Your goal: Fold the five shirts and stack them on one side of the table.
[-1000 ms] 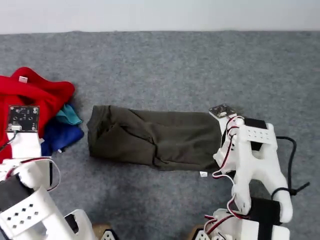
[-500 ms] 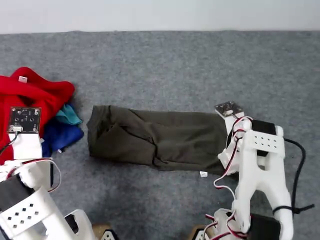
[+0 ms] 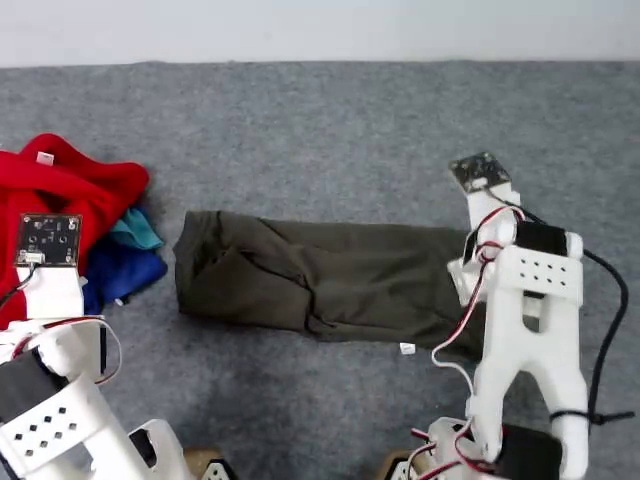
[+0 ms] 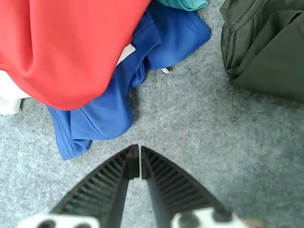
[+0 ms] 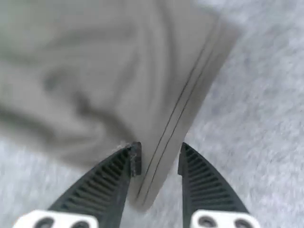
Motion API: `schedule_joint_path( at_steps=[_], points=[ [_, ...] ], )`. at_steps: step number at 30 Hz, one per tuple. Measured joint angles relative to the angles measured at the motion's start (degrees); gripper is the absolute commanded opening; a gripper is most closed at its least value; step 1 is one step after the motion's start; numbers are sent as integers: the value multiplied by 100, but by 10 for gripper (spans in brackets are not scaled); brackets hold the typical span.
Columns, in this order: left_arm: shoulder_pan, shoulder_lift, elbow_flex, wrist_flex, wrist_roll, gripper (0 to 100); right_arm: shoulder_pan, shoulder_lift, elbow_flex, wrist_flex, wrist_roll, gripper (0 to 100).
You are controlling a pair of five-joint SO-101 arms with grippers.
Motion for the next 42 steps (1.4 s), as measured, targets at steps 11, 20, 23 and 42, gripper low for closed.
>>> schedule_joint_path(
  at_steps=[11, 20, 23, 42],
  points=[
    [0, 0, 0, 0, 0, 16, 26, 1873, -431, -1741, -290, 147],
    [0, 0, 0, 0, 0, 16, 202, 2831, -1292, -1864, -659, 143],
    [0, 0, 9, 0, 0, 16, 141, 3349, -1538, -1881, -668, 84],
    [0, 0, 343, -114, 0, 16, -105, 3569, -3182, -633, -325, 143]
  ],
)
